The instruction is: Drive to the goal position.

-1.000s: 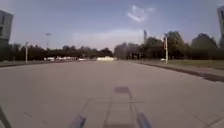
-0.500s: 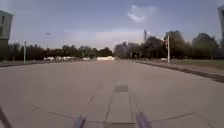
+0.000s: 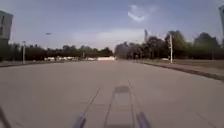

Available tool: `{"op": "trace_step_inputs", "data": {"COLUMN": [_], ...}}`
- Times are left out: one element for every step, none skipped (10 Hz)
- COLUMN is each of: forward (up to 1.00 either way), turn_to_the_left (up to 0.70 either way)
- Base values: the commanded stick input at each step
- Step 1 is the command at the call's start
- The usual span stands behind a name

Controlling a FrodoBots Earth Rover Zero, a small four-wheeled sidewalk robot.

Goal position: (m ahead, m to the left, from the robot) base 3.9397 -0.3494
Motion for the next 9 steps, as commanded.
{"op": "trace_step_inputs", "data": {"forward": [1.00,1.00,1.00,1.00,1.00,1.00,1.00,1.00,1.00], "turn_to_the_left": [0.00,0.00,0.00,0.00,0.00,0.00,0.00,0.00,0.00]}}
